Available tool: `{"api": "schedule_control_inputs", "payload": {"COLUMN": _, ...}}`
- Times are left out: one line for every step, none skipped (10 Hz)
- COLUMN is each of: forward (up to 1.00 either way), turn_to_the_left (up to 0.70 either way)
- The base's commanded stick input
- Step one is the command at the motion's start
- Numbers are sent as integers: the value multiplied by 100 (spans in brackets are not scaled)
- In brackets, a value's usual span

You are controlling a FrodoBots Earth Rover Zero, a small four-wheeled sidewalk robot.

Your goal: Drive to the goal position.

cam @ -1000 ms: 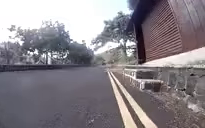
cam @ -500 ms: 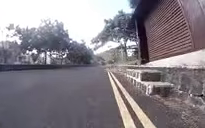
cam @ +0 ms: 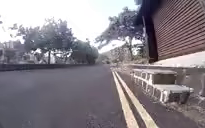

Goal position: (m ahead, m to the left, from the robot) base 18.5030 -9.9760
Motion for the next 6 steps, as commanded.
{"api": "schedule_control_inputs", "payload": {"forward": 70, "turn_to_the_left": 0}}
{"api": "schedule_control_inputs", "payload": {"forward": 70, "turn_to_the_left": 13}}
{"api": "schedule_control_inputs", "payload": {"forward": 70, "turn_to_the_left": 29}}
{"api": "schedule_control_inputs", "payload": {"forward": 70, "turn_to_the_left": 24}}
{"api": "schedule_control_inputs", "payload": {"forward": 70, "turn_to_the_left": 8}}
{"api": "schedule_control_inputs", "payload": {"forward": 70, "turn_to_the_left": 0}}
